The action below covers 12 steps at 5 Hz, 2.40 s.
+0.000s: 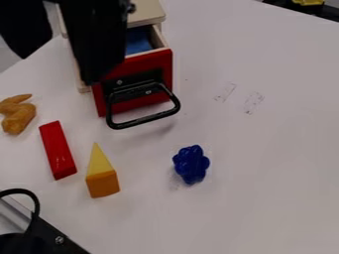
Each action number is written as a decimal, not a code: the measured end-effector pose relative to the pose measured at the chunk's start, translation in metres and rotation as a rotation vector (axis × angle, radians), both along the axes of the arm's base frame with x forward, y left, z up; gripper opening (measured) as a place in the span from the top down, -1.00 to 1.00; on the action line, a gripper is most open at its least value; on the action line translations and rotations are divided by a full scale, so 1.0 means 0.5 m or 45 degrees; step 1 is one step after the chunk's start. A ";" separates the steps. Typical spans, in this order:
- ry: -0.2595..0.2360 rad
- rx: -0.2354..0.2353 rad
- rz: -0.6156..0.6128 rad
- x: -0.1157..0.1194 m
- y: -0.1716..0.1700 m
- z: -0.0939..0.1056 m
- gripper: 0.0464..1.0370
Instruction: Close the drawer
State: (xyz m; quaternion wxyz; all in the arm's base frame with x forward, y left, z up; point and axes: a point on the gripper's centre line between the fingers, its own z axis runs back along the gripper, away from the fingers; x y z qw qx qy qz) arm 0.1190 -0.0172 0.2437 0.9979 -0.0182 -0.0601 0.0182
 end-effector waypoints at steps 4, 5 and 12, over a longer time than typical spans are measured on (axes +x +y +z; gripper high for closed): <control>0.015 -0.015 0.152 0.071 0.036 -0.053 -0.92; 0.034 -0.074 0.283 0.101 0.052 -0.088 -0.92; -0.004 -0.118 0.634 0.266 0.186 -0.345 -0.92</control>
